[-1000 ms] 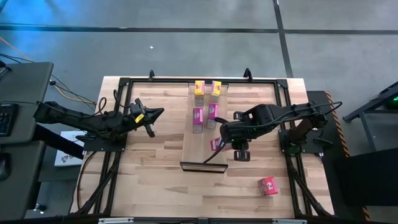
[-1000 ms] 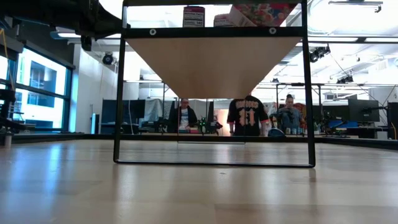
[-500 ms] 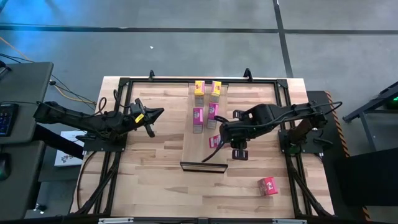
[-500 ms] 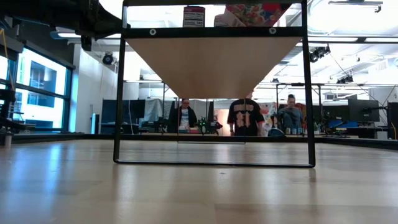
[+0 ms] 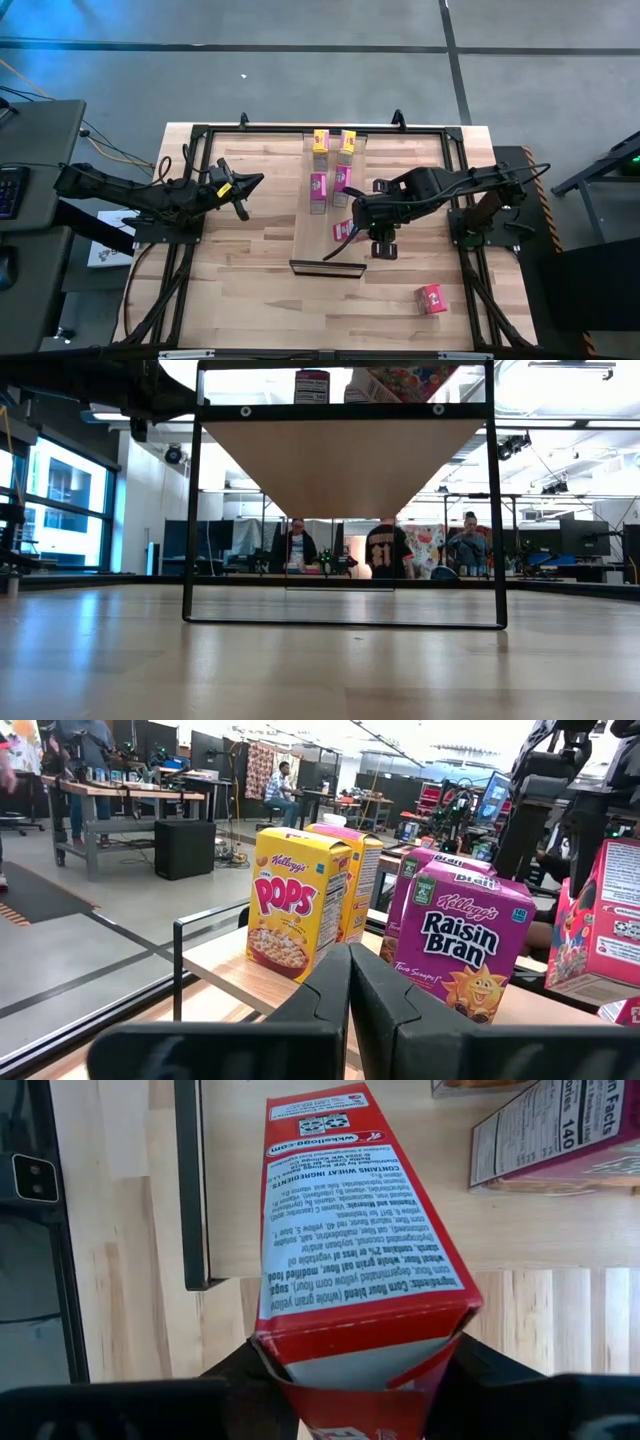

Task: Stack cereal on shelf
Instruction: Put the top red cereal box on the shelf

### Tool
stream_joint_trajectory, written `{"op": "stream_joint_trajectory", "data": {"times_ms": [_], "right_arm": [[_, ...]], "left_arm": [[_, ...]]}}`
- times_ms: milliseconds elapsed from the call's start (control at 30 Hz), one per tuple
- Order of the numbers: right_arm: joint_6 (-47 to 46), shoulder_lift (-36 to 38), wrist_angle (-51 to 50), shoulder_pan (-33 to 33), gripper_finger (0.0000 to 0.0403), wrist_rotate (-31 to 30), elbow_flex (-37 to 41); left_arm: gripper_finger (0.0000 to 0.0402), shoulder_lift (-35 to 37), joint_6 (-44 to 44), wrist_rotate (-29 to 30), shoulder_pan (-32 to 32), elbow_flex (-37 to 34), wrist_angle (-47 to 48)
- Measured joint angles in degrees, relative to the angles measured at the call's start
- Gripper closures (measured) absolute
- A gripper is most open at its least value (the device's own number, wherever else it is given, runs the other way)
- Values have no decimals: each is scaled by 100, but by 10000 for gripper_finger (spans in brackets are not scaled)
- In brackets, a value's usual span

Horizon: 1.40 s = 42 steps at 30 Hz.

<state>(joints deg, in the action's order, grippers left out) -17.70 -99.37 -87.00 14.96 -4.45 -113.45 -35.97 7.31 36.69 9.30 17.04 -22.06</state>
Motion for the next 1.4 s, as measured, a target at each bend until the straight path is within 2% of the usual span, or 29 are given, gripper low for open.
{"op": "stream_joint_trajectory", "data": {"times_ms": [967,1400], "right_arm": [[-584,-123,-96,-90,278,122,-11],[-324,-293,-99,-85,218,2,-11]], "left_arm": [[401,-1,63,0,0,0,0],[401,-1,63,0,0,0,-2]]}}
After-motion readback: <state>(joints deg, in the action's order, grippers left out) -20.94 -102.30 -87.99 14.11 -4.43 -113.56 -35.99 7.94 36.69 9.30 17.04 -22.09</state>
